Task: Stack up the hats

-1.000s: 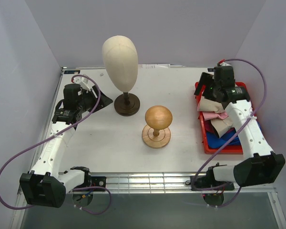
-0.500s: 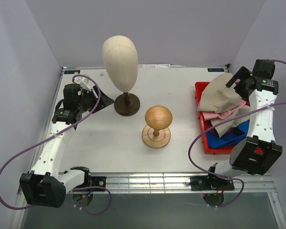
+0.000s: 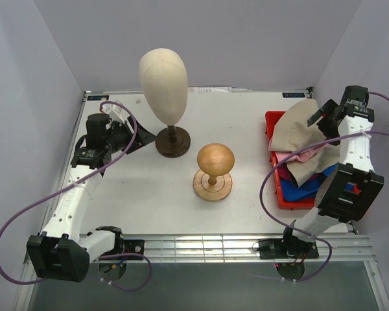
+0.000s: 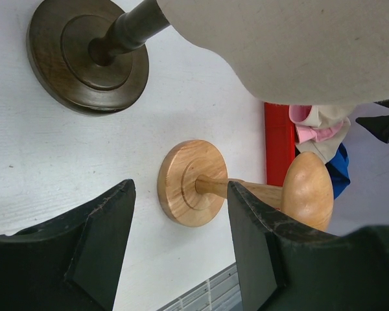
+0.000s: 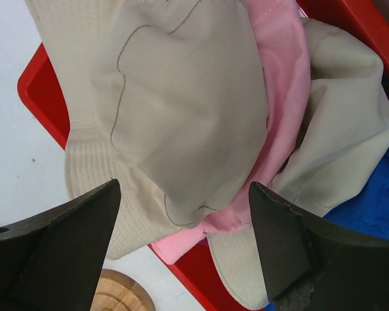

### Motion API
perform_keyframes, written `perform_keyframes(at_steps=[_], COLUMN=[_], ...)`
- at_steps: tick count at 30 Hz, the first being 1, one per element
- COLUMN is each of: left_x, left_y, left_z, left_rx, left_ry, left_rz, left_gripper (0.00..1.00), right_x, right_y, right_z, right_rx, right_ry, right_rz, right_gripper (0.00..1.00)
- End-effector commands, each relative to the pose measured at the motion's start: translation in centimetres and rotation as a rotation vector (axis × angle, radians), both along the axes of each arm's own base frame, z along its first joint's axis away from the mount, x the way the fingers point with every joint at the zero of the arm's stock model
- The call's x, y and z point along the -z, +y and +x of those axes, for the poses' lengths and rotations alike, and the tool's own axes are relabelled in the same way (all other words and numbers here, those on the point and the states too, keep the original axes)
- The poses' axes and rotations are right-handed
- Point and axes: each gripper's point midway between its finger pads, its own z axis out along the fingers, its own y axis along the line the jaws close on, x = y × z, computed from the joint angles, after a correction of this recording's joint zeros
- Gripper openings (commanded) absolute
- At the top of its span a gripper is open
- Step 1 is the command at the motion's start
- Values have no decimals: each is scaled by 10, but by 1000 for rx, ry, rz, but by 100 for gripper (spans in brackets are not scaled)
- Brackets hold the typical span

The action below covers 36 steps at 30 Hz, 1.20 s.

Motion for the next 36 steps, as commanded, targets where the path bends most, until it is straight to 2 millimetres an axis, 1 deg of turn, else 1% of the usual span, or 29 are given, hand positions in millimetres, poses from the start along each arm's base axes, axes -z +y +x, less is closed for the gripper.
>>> perform_keyframes(at_steps=[1,3,4,5,6,7,9,10,12,13,14,16,17,18,19,21,22,23,25,26,28,29,31,32,33,34,35,36], left_x=[-19,-18,-18,-18,-17,-17,-17,-17,-18,-19,-19,-21,-22,-23,-25,-30,-30,-34,-36,-41,-43,-45,-51,-54,-61,-65,-69,-77], left_y=[-3,-4,-4,-4,-4,-5,-5,-5,-5,-5,-6,-6,-5,-4,-4,-2,0,0,2,2,2,2,3,3,3,3,3,3], left_z=[-2,-1,-1,-1,0,0,1,1,1,1,0,0,0,1,1,1,2,2,4,5,7,7,10,10,11,11,12,13], left_rx=[20,22,23,24,25,26,26,28,30,30,32,31,29,25,23,13,6,1,-7,-8,-8,-9,-21,-23,-23,-26,-27,-30], left_ry=[-59,-56,-57,-55,-53,-53,-53,-51,-53,-53,-53,-56,-57,-60,-66,-85,-86,-94,-100,-109,-111,-116,-128,-134,-148,-153,-159,-175], left_rz=[-20,-21,-20,-21,-22,-23,-23,-23,-25,-25,-26,-27,-25,-23,-21,-10,-5,-3,4,5,8,9,6,1,-4,-8,-11,-13], left_gripper=[69,69,69,69,69,68,68,69,68,68,68,68,68,68,68,68,68,68,68,68,68,68,68,68,69,69,69,69], right_x=[9,12,16,18,21,22,25,25,21,17,13,-4,-11,-21,-41,-65,-90,-101,-122,-150,-171,-198,-216,-230,-245,-259,-271,-293], right_y=[-5,-6,-6,-4,-4,-4,-5,-6,-7,-6,-5,-4,1,7,9,23,28,40,53,66,78,91,103,119,127,135,148,155], right_z=[5,7,7,7,7,7,7,7,8,8,10,13,16,19,23,30,39,39,45,48,54,54,58,57,62,59,57,55], right_rx=[25,26,26,21,19,18,19,19,16,12,4,-14,-35,-59,-73,-133,-155,-192,-234,-267,-301,-340,-376,-425,-446,-469,-507,-532], right_ry=[-5,-6,-3,-3,-2,-2,2,3,-7,-13,-24,-68,-88,-111,-150,-194,-247,-255,-294,-346,-390,-452,-506,-555,-621,-670,-716,-801], right_rz=[-4,-5,-2,2,6,6,-3,-9,-13,-17,-18,-24,-15,-5,-19,-32,-49,-47,-47,-63,-69,-67,-49,-22,-6,3,18,9], right_gripper=[83,80,74,72,67,60,48,37,23,10,8,8,8,8,8,8,8,8,8,8,8,8,8,8,8,8,8,8])
